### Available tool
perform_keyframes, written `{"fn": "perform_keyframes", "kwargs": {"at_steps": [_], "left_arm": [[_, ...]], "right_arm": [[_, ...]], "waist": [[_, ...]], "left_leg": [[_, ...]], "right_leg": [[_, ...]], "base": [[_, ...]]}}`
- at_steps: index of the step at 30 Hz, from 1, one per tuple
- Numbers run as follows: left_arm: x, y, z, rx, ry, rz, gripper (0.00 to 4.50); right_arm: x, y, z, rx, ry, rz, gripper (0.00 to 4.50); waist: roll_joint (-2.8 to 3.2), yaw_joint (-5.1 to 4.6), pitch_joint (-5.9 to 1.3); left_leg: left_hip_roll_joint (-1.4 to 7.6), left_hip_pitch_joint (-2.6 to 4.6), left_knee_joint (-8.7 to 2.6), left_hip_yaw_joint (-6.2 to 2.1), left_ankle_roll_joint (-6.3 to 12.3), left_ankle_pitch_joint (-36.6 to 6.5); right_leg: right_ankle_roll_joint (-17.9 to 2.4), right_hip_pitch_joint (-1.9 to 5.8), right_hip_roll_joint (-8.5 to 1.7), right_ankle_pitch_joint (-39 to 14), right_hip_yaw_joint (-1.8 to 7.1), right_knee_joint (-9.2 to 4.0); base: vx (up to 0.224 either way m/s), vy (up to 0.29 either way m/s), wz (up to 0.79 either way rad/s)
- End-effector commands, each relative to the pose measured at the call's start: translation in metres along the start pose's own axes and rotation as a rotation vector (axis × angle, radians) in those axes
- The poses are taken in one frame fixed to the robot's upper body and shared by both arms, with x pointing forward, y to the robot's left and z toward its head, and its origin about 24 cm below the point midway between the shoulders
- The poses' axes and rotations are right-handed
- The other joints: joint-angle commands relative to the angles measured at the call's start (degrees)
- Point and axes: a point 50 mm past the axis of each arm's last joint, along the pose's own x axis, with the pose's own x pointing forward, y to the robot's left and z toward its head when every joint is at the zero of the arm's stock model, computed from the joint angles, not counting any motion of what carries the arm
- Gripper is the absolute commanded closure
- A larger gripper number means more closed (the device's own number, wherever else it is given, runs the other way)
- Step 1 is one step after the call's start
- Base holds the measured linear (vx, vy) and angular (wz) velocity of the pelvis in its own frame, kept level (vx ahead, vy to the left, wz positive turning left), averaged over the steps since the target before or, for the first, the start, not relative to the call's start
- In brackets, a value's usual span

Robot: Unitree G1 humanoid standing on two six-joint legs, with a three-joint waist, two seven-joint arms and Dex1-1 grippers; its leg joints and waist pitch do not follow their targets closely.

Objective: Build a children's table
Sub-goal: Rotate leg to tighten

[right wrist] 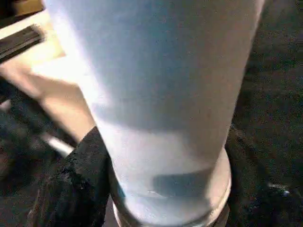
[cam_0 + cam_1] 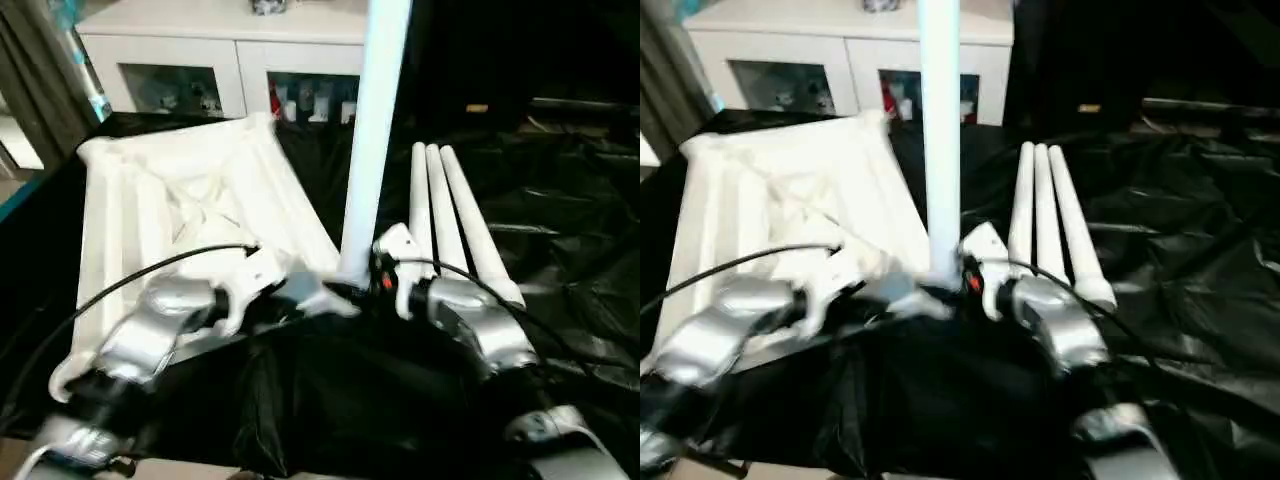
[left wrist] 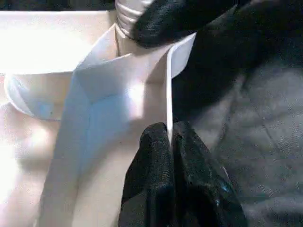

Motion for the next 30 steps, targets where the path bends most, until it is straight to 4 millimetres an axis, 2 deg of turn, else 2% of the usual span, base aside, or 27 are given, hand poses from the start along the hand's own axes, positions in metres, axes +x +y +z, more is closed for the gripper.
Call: {"fn": "perform_keyframes", "kwargs": {"at_steps": [1,2,3,4,5,7,8,10,14,16,20,23,24,26,28,30], "left_arm": [[0.016,0.005,0.010,-0.008,-0.002,0.101,4.50],[0.021,0.007,0.012,-0.029,-0.001,0.145,4.50],[0.025,0.009,0.015,-0.041,-0.006,0.188,4.50],[0.034,0.008,0.021,-0.070,-0.021,0.213,4.50],[0.034,0.008,0.021,-0.070,-0.021,0.213,4.50],[0.043,0.000,0.029,-0.044,-0.047,0.177,4.50],[0.044,-0.001,0.029,-0.040,-0.048,0.166,4.50],[0.044,-0.004,0.030,-0.027,-0.055,0.145,4.50],[0.037,-0.006,0.024,0.009,-0.054,0.085,4.50],[0.032,-0.008,0.020,0.021,-0.049,0.045,4.50],[0.017,-0.012,0.010,0.041,-0.030,-0.051,4.50],[0.006,-0.014,0.005,0.072,-0.015,-0.114,4.50],[0.001,-0.014,0.002,0.081,-0.008,-0.145,4.50],[-0.003,-0.014,0.001,0.085,-0.004,-0.171,4.50],[-0.008,-0.013,0.000,0.087,0.000,-0.182,4.50],[-0.014,-0.011,-0.002,0.087,0.012,-0.192,4.50]], "right_arm": [[0.012,0.000,-0.018,0.085,0.064,-0.182,1.75],[0.016,0.001,-0.019,0.105,0.063,-0.235,1.75],[0.020,0.002,-0.020,0.120,0.056,-0.274,1.75],[0.029,0.008,-0.020,0.146,0.054,-0.308,1.75],[0.029,0.008,-0.020,0.146,0.054,-0.308,1.75],[0.039,0.020,-0.016,0.135,0.041,-0.255,1.75],[0.040,0.022,-0.014,0.131,0.035,-0.238,1.75],[0.040,0.024,-0.012,0.123,0.022,-0.217,1.19],[0.034,0.020,-0.008,0.097,-0.004,-0.146,0.92],[0.029,0.018,-0.007,0.062,-0.006,-0.102,0.65],[0.013,0.012,-0.003,-0.009,-0.004,0.030,0.65],[0.000,0.007,0.001,-0.051,0.001,0.118,0.65],[-0.006,0.005,0.003,-0.074,0.008,0.157,0.65],[-0.012,0.002,0.005,-0.094,0.016,0.192,0.65],[-0.018,-0.001,0.007,-0.108,0.024,0.214,0.65],[-0.023,-0.006,0.010,-0.119,0.033,0.238,0.65]], "waist": [[0.23,-0.20,-3.49],[0.19,-0.43,-3.32],[0.19,-0.48,-3.35],[0.19,-0.49,-3.28],[0.25,-0.58,-3.12],[0.38,-0.62,-3.12],[0.22,-0.66,-3.17],[0.23,-0.64,-3.19],[0.21,-0.65,-3.34],[0.14,-0.51,-3.48],[0.04,-0.43,-3.64],[0.20,-0.26,-3.88],[0.20,-0.25,-3.99],[0.43,0.12,-4.25],[0.36,0.50,-4.52],[0.38,0.73,-4.33]], "left_leg": [[2.19,1.27,-4.65,-0.77,-2.02,-21.22],[2.05,1.47,-4.67,-0.88,-2.88,-22.22],[1.99,1.63,-4.68,-1.04,-3.08,-22.87],[1.92,1.91,-4.60,-1.10,-3.22,-24.54],[1.89,1.77,-4.66,-1.21,-3.09,-25.19],[1.91,1.70,-4.82,-1.42,-2.83,-26.40],[1.90,1.66,-4.89,-1.45,-2.63,-26.91],[1.89,1.59,-4.95,-1.44,-2.33,-26.95],[2.00,1.10,-5.09,-1.39,-1.71,-25.29],[2.11,1.15,-5.04,-1.26,-1.24,-24.53],[2.23,0.81,-4.81,-0.90,0.08,-19.86],[2.24,0.83,-4.46,-0.64,1.37,-16.74],[2.23,0.65,-4.37,-0.63,1.81,-15.00],[2.35,0.89,-3.91,-0.39,2.90,-11.56],[2.34,0.82,-3.50,-0.34,3.97,-8.40],[2.32,0.61,-3.45,-0.27,4.62,-7.72]], "right_leg": [[-10.31,1.59,-2.71,-23.12,1.87,-4.59],[-9.79,1.44,-2.75,-25.26,1.79,-4.78],[-9.47,1.49,-2.80,-26.59,1.67,-4.97],[-8.33,1.25,-2.90,-29.54,1.57,-5.45],[-7.74,1.20,-2.99,-30.71,1.56,-5.72],[-6.56,1.22,-2.92,-31.83,1.38,-5.97],[-6.23,1.22,-2.79,-31.48,1.37,-6.01],[-6.21,1.20,-2.80,-30.80,1.45,-6.00],[-7.41,1.54,-2.78,-26.83,1.61,-5.47],[-7.98,1.59,-2.72,-24.71,1.69,-5.26],[-10.77,2.23,-2.58,-17.03,1.85,-4.36],[-12.37,2.29,-2.49,-12.45,1.90,-3.91],[-13.26,2.57,-2.43,-9.98,1.81,-3.53],[-15.35,2.55,-2.14,-3.75,1.63,-2.80],[-16.48,2.78,-2.14,0.44,1.54,-2.22],[-16.92,2.72,-2.16,0.94,1.46,-2.16]], "base": [[0.000,0.000,0.00],[0.000,0.000,0.00],[0.000,0.000,0.00],[0.000,0.000,0.00],[0.000,0.000,0.00],[0.000,0.000,0.00],[0.000,0.000,0.00],[0.000,0.000,0.00],[0.000,0.000,0.00],[0.000,0.000,0.00],[0.017,-0.004,0.00],[0.037,-0.006,0.02],[0.053,-0.008,0.02],[0.000,0.000,0.00],[0.000,0.000,0.00],[0.000,0.000,0.00]]}}
